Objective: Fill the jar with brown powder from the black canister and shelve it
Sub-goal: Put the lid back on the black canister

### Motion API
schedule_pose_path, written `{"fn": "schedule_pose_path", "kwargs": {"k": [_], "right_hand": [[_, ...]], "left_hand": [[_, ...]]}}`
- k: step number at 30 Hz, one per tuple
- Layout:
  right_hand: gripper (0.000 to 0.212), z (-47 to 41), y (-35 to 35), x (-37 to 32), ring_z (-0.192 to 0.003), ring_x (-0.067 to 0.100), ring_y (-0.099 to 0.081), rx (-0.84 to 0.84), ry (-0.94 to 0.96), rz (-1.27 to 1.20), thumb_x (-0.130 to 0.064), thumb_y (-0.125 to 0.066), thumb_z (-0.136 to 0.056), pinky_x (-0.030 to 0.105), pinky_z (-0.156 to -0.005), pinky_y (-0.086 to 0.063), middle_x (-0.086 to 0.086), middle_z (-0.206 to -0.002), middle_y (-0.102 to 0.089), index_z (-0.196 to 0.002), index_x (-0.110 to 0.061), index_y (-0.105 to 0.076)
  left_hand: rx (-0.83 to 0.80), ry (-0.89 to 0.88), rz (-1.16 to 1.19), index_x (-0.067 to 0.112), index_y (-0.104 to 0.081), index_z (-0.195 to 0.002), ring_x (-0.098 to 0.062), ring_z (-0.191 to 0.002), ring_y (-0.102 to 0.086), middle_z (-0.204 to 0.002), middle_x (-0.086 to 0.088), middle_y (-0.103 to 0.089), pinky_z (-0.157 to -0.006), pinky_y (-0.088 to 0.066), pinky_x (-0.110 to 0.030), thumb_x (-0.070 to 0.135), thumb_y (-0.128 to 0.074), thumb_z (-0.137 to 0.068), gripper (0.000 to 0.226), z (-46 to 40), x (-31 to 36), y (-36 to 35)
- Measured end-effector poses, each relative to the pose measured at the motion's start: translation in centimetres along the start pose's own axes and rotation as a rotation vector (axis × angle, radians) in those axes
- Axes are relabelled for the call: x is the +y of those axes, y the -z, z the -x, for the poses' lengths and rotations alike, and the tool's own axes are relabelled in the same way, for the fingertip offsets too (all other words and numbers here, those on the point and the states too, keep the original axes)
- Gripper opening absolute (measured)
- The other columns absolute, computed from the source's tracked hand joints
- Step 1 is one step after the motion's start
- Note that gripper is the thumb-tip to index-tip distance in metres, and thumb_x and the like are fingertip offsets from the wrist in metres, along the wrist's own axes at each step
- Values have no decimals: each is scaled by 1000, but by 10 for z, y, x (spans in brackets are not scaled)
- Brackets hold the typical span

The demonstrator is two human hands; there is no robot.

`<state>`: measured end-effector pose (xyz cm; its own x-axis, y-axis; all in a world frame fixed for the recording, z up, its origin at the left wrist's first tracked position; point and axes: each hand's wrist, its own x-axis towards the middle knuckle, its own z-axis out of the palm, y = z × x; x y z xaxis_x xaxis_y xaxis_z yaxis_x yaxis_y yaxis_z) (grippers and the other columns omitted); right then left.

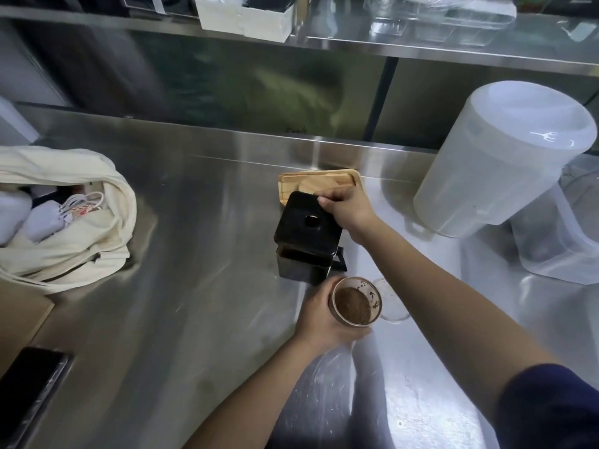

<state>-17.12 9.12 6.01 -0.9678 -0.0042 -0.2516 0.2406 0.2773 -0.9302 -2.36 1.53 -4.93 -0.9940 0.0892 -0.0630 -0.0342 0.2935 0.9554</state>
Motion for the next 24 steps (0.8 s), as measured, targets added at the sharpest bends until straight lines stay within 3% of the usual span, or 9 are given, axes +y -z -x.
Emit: {"fn": "schedule_pose_path", "kwargs": {"k": [2, 4, 7, 12, 17, 21, 24], "right_hand": [[11, -5, -10, 12, -72, 10, -59, 31, 1, 129, -12, -63, -89, 13, -65, -51, -4, -76, -64, -96, -9, -71], [13, -7, -19, 19, -86, 17, -61, 70, 25, 199, -15, -65, -88, 25, -82, -50, 4, -90, -69, -98, -9, -71], [20, -5, -23, 20, -94, 20, -61, 108, 90, 303, -17, -65, -88, 22, -80, -40, 10, -105, -70, -104, -7, -70], [24, -9, -21, 25, -106, 28, -59, 75, 164, 504, -18, -62, -89, 23, -82, -38, 12, -113, -68, -112, -12, -67], [20, -6, -18, 34, -101, 36, -47, 129, 247, 602, -10, -61, -88, 29, -84, -32, 13, -100, -51, -106, -15, -68], [32, 1, -22, 41, -97, 37, -49, 127, 318, 628, 4, -49, -86, 35, -85, -40, 18, -100, -57, -104, -13, -70], [40, 4, -21, 40, -97, 37, -54, 60, 393, 615, 13, -43, -81, 32, -81, -42, 20, -105, -60, -106, -4, -69]], "left_hand": [[1, 12, -1, 27, -56, -123, -13, -114, -61, -119, 9, -67, -99, -49, -43, 27, -98, -45, 88, -1, -1, 0], [5, 17, 3, 24, -57, -123, -16, -115, -60, -120, 6, -67, -99, -49, -44, 23, -99, -46, 88, -1, -2, 0], [11, 13, 14, 21, -58, -121, -17, -114, -61, -120, 5, -67, -99, -49, -45, 19, -99, -46, 85, -1, -3, 0], [-4, 14, 18, 21, -58, -121, -14, -112, -62, -119, 6, -67, -98, -50, -43, 19, -99, -47, 84, -2, -3, 1], [-3, 2, 28, 21, -59, -120, -7, -110, -62, -117, 8, -68, -97, -51, -37, 17, -99, -47, 83, -2, -3, 2], [-12, -6, 41, 29, -57, -117, -1, -110, -61, -119, 10, -66, -97, -50, -31, 15, -100, -48, 83, -2, -3, 1], [-14, -3, 48, 24, -57, -120, -3, -112, -61, -121, 10, -66, -98, -50, -33, 16, -100, -48, 84, -2, -4, 1]]}}
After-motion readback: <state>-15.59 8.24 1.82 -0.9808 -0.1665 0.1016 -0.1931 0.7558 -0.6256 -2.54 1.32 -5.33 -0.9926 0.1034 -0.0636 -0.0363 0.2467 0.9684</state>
